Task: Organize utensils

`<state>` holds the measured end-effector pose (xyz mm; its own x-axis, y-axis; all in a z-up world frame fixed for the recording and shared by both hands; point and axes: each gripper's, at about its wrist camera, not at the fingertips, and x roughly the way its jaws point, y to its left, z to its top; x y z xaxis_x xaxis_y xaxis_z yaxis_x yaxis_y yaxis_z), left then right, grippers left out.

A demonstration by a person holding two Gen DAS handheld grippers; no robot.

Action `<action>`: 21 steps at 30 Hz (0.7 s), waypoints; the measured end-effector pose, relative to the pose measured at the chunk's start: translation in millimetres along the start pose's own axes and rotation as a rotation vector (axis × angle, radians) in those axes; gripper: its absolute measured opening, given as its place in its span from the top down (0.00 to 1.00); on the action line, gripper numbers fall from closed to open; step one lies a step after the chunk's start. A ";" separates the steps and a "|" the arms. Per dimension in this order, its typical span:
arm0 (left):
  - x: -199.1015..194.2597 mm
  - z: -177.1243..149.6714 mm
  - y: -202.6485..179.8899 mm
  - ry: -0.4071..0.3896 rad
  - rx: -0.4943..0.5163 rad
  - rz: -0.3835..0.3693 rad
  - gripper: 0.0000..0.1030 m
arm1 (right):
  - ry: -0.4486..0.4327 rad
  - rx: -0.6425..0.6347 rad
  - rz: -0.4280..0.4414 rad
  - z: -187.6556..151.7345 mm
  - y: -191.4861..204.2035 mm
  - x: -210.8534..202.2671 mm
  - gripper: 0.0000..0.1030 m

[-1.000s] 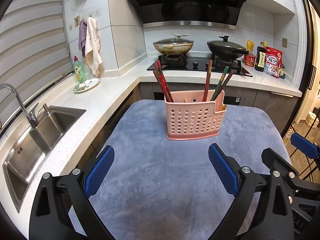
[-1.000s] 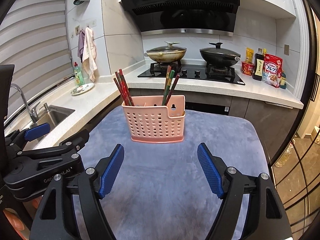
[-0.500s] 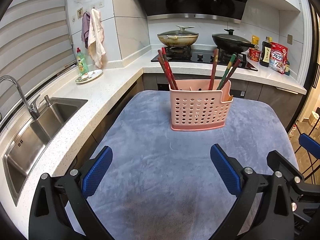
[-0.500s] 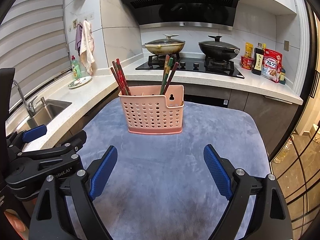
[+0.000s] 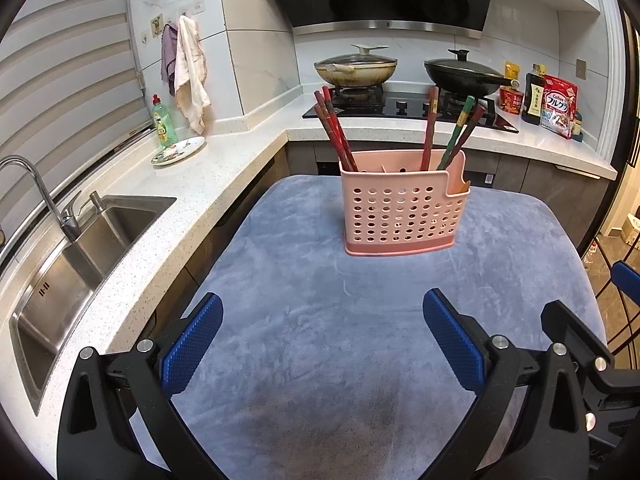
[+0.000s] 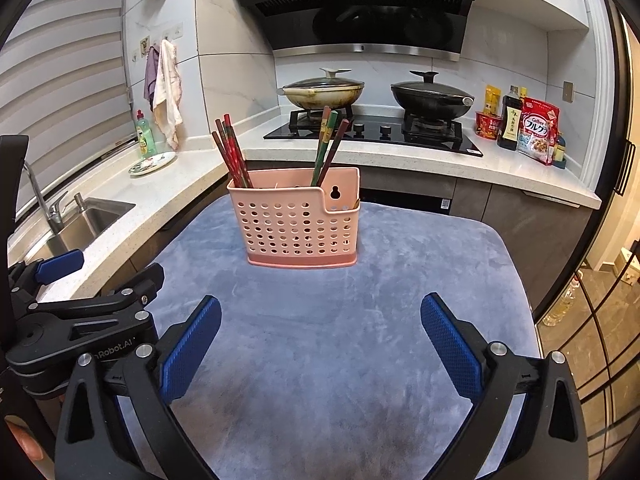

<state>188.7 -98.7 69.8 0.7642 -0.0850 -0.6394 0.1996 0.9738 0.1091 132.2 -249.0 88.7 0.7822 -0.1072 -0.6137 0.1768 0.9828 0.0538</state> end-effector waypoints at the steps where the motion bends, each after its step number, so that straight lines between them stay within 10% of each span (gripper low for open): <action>1: 0.1 -0.4 0.0 0.001 0.000 0.000 0.07 | 0.000 0.000 -0.001 -0.1 -0.4 0.5 0.06; 21: 3.9 0.1 0.0 0.007 0.005 0.011 0.07 | 0.009 0.018 -0.009 -1.2 -3.8 6.8 0.06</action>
<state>191.7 -99.1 67.4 0.7618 -0.0723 -0.6437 0.1939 0.9736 0.1201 136.1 -253.3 83.3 0.7750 -0.1148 -0.6215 0.1950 0.9788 0.0624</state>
